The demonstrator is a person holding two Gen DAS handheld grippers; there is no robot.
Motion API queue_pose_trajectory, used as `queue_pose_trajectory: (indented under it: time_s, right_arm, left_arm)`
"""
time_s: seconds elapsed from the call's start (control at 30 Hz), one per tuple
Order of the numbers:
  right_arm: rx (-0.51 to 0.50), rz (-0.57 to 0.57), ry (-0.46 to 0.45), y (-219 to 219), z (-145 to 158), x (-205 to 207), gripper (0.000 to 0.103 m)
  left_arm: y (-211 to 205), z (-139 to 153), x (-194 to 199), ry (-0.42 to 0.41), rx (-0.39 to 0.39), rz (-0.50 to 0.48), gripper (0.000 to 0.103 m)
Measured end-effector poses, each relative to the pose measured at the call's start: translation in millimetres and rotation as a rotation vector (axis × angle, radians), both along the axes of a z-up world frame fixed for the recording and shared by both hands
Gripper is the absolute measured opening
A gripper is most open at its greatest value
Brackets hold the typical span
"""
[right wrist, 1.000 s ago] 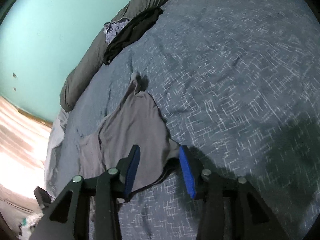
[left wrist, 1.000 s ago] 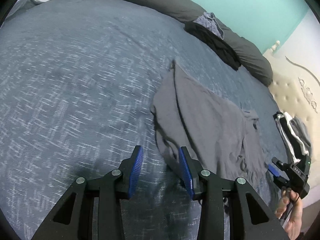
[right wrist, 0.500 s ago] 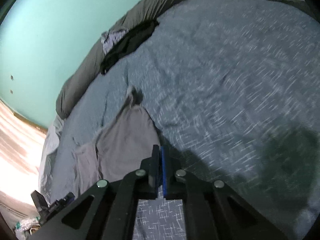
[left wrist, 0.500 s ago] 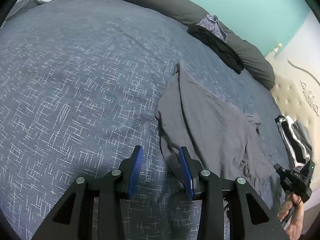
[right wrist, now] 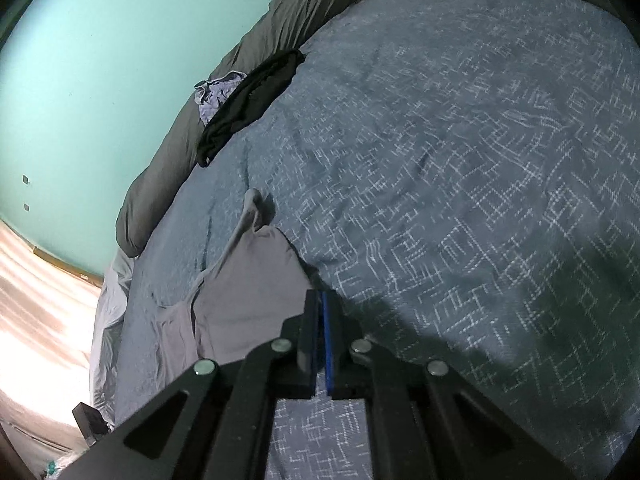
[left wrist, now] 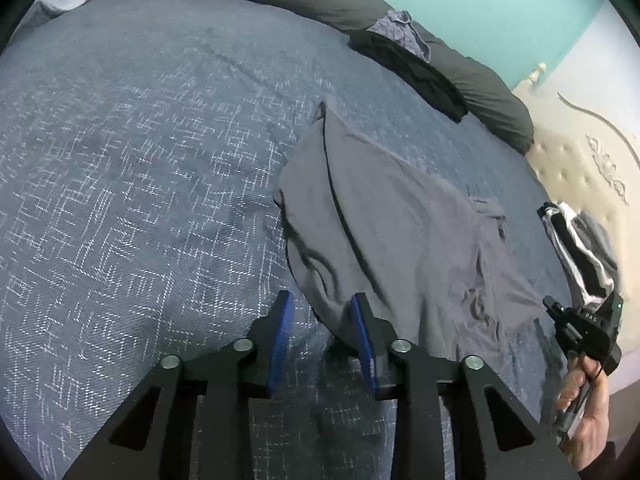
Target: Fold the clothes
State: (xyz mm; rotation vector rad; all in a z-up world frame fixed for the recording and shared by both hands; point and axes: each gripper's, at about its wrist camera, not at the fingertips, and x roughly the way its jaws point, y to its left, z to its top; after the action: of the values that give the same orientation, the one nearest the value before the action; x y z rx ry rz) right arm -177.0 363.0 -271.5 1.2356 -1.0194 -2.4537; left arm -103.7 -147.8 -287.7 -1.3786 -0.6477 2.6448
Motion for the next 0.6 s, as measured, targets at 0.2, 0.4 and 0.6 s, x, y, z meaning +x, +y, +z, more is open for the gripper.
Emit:
queue_pose_trajectory:
  time_s: [0.2, 0.4, 0.6]
  right_arm:
    - [-0.005, 0.010, -0.005, -5.1, -0.3, -0.5, 0.002]
    - [-0.008, 0.006, -0.013, -5.5, -1.4, -0.2, 0.002]
    - [-0.016, 0.007, -0.017, -4.2, -1.7, 0.3, 0.002]
  left_arm:
    - [17.5, -1.8, -4.3, 0.004, 0.014, -0.085, 0.005]
    - [44.6, -3.8, -7.5, 0.018, 0.032, -0.183, 0.004]
    - [35.4, 5.0, -0.2, 0.047, 0.046, -0.148, 0.005]
